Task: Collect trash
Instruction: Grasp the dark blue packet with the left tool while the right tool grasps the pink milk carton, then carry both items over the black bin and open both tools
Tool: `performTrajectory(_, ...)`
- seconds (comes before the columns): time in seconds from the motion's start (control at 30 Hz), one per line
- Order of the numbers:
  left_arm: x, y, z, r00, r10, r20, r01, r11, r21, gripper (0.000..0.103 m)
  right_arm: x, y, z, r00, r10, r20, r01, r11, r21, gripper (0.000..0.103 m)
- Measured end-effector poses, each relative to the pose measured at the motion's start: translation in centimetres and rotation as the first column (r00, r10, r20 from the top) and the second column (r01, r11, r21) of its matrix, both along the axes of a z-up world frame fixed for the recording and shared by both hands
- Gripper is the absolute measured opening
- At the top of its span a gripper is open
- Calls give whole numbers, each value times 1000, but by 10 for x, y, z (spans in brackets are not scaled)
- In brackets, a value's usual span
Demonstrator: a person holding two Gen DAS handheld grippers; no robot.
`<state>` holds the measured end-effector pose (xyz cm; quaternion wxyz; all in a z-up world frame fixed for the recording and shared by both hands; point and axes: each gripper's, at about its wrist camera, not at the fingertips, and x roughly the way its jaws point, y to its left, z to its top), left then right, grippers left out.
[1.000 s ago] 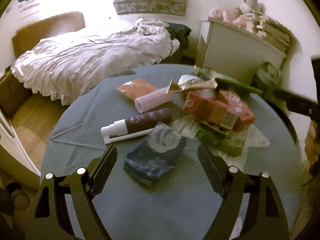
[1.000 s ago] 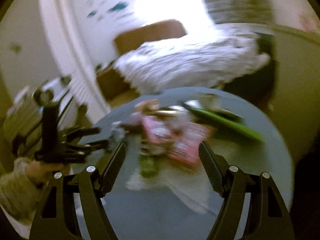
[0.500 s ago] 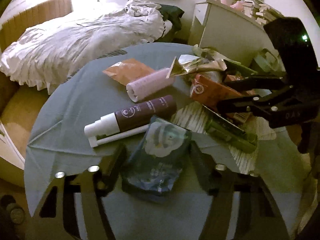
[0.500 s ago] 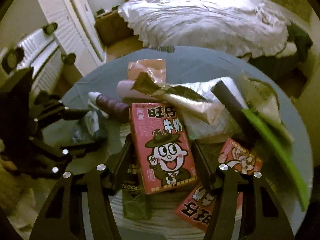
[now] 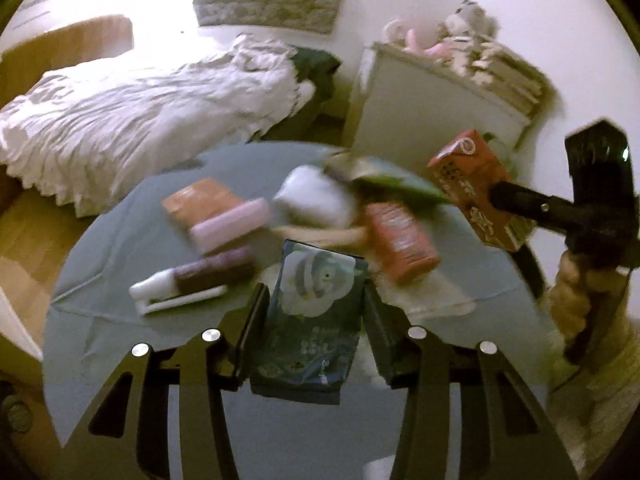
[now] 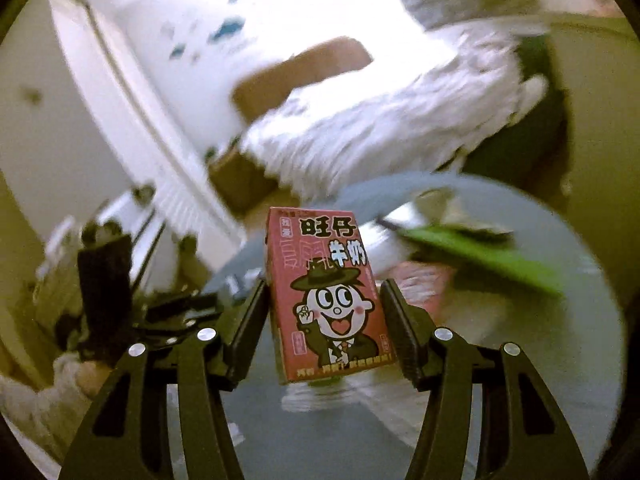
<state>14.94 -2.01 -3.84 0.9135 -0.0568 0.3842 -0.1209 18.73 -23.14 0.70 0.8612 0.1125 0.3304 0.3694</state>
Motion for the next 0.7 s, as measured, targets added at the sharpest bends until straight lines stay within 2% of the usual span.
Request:
performTrajectory(0.1,5,-31,12,998,-53,28,53,998,-19,46,-11,-50,3,990,-134,35,133,991,29,58)
performTrajectory(0.2,14,-70,21,992,-113,49,114,993,-36,46,-21,-98,2,963,-262,55,260,965,42,58)
performTrajectory(0.4,38,-139,31,971,-224,80,230,971,-71,46,-33,-189,-8,874,-483,46,480,875,62,57)
performTrajectory(0.47,47,-167,32,961,-263,81,270,959,-87,46,-37,-216,-13,832,-553,44,550,833,63,49)
performTrajectory(0.57,60,-200,31,948,-308,77,315,944,-99,46,-39,-242,-26,782,-622,40,620,783,39,49)
performTrajectory(0.7,76,-244,20,929,-367,54,371,923,-100,46,-30,-258,-48,760,-650,13,650,760,9,44)
